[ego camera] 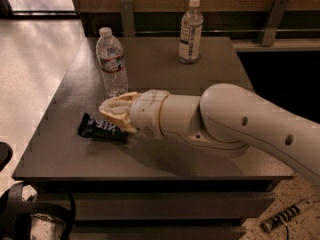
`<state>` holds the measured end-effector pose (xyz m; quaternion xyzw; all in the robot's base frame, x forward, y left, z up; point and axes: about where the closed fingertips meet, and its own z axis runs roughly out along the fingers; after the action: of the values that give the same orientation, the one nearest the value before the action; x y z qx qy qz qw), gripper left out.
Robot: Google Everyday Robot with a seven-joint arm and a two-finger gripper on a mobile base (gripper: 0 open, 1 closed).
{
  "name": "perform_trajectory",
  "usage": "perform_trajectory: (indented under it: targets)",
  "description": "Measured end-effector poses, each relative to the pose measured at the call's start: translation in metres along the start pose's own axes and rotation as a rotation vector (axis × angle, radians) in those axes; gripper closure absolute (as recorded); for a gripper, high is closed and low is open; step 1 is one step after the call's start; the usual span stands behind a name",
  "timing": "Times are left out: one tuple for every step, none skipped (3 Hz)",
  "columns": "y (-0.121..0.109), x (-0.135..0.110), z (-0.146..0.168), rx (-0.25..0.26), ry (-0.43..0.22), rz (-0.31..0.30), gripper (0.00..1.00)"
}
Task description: Pick rxbar blueberry
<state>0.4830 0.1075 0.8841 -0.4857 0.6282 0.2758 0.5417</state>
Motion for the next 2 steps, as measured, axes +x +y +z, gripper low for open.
perform_trajectory:
  targets:
    - [-0.034, -0.018, -0.021, 0.026, 0.095, -0.061, 1.00]
    - [-0.048, -0.022, -0.033, 0.043, 0.131, -0.083, 1.00]
